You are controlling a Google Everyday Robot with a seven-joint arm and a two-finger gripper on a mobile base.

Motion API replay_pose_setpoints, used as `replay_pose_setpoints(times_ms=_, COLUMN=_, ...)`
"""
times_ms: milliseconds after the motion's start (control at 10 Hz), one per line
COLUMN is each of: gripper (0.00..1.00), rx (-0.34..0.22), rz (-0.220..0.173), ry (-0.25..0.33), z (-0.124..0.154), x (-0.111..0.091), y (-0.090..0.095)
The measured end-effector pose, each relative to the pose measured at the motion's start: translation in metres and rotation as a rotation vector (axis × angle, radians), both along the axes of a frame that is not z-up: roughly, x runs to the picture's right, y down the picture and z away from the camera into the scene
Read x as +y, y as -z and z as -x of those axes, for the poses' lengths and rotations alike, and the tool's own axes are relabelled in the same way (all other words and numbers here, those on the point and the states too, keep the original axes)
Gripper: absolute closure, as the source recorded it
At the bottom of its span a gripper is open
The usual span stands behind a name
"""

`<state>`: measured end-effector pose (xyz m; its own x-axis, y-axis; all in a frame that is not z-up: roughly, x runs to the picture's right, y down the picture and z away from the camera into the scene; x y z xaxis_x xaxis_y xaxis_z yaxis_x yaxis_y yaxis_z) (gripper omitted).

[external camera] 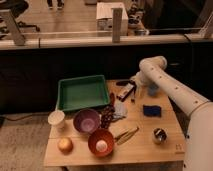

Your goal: Wipe tray with sponge

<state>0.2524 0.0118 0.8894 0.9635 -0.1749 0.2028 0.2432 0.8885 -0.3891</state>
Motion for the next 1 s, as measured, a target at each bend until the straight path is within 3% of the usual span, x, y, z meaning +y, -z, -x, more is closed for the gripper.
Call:
replay_pose_setpoints(times_ms=300, gripper=0.20, rx=0.038, rz=0.018, ry=0.022, z=-0.040, x=0.021, y=0.001)
replay_pose_setpoints(times_ms=800, gripper=0.20, rx=0.094, rz=0.083, ry=0.056, z=-0.065, x=0.066, y=-0.019)
replay_pose_setpoints(times_ms=1000, gripper=0.20, rx=0.100, rz=0.094, ry=0.063, z=-0.070, x=0.073, y=-0.014)
